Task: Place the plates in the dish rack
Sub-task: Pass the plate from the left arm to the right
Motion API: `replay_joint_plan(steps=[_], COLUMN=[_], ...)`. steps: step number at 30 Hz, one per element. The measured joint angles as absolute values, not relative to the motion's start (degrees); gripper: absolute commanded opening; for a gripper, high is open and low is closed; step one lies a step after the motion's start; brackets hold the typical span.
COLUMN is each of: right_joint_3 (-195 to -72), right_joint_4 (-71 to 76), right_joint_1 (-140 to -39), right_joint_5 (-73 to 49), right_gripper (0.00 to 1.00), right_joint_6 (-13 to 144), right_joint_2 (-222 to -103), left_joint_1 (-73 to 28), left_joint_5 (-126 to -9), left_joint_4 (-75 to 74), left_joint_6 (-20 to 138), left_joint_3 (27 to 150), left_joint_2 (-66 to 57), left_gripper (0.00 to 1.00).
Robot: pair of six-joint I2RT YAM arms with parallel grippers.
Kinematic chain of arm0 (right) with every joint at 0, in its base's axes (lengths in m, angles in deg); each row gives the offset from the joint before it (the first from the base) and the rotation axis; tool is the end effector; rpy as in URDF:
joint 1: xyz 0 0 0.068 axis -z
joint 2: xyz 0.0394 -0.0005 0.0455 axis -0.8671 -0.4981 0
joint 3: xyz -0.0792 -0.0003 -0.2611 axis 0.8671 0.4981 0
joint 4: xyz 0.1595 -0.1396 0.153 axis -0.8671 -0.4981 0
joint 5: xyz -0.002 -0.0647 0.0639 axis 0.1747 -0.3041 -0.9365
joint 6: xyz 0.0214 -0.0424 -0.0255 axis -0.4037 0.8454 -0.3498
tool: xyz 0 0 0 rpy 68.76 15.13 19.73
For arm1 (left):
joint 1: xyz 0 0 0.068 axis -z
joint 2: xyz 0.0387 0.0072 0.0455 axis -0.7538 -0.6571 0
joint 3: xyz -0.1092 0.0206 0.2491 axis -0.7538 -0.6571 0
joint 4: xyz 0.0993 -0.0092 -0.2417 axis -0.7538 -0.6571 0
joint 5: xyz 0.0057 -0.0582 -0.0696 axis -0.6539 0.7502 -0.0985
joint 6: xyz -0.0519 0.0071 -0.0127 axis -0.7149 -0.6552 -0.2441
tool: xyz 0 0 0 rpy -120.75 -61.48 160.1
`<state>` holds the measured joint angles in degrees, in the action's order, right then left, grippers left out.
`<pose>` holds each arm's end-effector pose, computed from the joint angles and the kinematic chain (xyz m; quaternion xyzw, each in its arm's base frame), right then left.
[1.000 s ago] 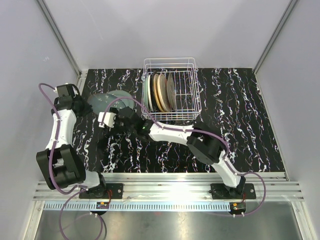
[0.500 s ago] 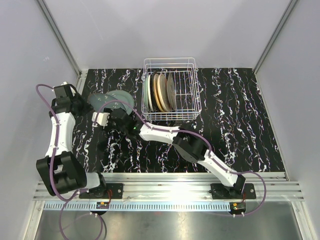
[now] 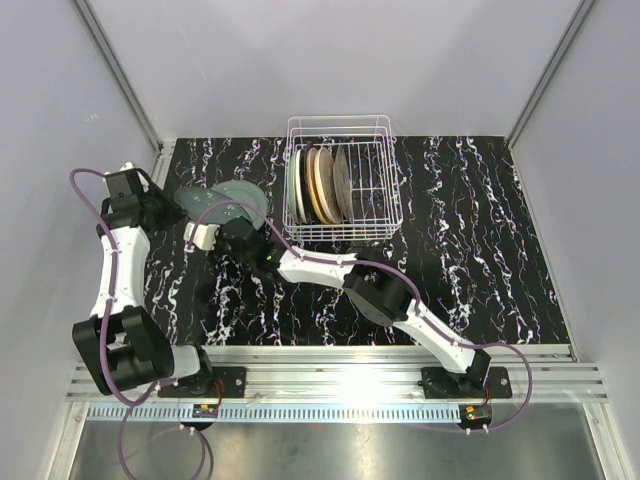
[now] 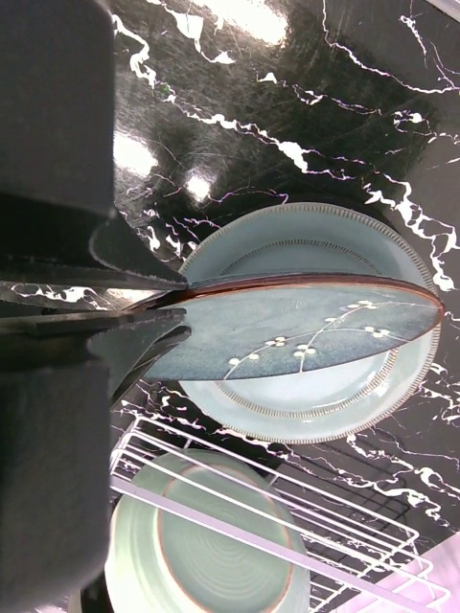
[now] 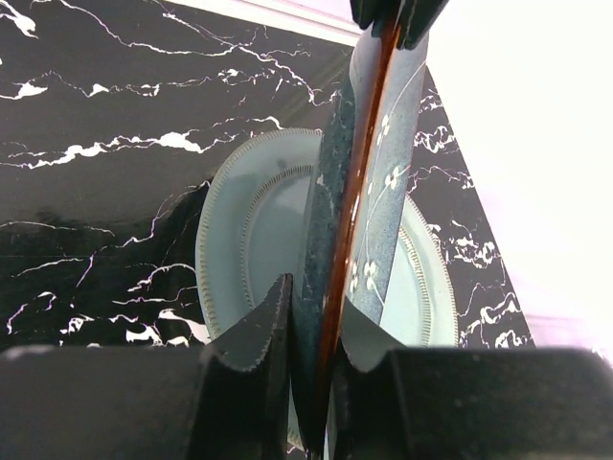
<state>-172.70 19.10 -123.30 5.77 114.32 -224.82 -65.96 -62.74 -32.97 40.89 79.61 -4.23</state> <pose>0.2683 0.5168 0.1832 -0.5846 0.5146 0.0487 0.6254 0.2741 0.0756 0.3046 -0.3189 0.8508 -0.1485 0.3904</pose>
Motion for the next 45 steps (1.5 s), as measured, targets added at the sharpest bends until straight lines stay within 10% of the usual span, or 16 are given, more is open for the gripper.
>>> replay_joint_plan(steps=[23,45], right_joint_3=[-169.1,-149.3], right_joint_4=[18.0,13.5], right_joint_1=[-123.3,-123.3], right_joint_5=[4.9,5.4], right_gripper=[0.0,0.0], right_joint_6=[108.0,91.3], right_joint_2=[-220.5,-193.0], left_joint_1=[-68.2,-70.9], left_joint_5=[-63.8,-68.2], left_joint_4=[-31.8,-32.5], left_joint_6=[42.9,43.2], left_joint_3=[79.6,79.6], left_joint_2=[2.3,5.6], left_gripper=[0.99,0.99])
